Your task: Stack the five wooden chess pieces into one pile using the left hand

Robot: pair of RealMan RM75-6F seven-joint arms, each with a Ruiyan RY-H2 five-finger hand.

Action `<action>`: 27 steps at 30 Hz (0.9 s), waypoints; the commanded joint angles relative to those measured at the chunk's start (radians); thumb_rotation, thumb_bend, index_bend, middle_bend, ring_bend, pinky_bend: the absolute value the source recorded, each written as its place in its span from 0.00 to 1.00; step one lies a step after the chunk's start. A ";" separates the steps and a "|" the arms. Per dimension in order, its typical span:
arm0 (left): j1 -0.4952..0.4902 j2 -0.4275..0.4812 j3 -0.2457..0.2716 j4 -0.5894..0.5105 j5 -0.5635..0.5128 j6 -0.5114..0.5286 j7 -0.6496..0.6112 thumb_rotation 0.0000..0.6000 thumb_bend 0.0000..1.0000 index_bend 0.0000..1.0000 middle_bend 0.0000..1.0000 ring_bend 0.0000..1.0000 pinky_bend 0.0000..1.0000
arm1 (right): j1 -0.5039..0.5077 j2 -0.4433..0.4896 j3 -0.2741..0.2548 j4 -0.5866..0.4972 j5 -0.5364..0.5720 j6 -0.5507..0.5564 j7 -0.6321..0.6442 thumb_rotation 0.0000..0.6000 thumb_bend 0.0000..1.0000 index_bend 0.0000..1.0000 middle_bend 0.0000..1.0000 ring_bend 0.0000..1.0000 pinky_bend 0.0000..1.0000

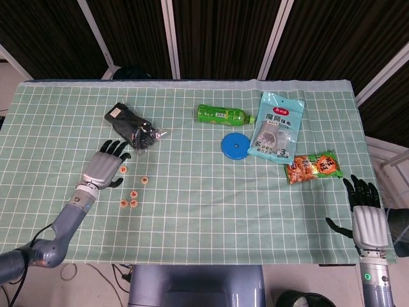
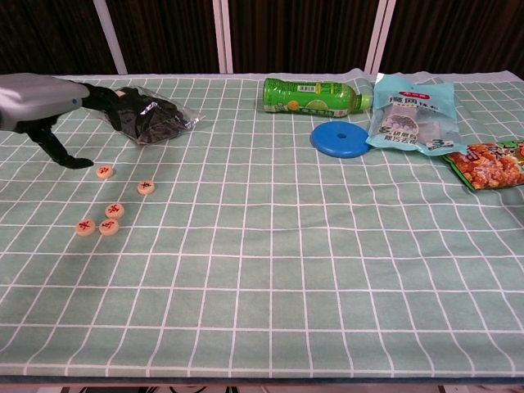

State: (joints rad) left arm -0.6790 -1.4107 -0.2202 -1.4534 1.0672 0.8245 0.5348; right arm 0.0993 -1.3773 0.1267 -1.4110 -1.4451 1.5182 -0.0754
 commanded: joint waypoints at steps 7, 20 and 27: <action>-0.062 -0.118 0.022 0.080 -0.053 0.007 0.077 1.00 0.26 0.36 0.05 0.00 0.06 | 0.000 -0.002 0.006 0.004 0.011 -0.003 0.004 1.00 0.25 0.06 0.00 0.02 0.00; -0.085 -0.175 0.050 0.121 -0.047 0.034 0.102 1.00 0.26 0.42 0.07 0.00 0.06 | -0.001 -0.003 0.012 0.002 0.021 -0.003 0.011 1.00 0.25 0.06 0.00 0.02 0.00; -0.095 -0.193 0.062 0.129 -0.039 0.043 0.106 1.00 0.26 0.43 0.07 0.00 0.06 | -0.002 -0.003 0.015 -0.001 0.026 -0.001 0.013 1.00 0.25 0.06 0.00 0.02 0.00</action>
State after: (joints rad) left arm -0.7737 -1.6026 -0.1594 -1.3248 1.0276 0.8672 0.6402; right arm 0.0969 -1.3802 0.1421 -1.4118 -1.4194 1.5170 -0.0624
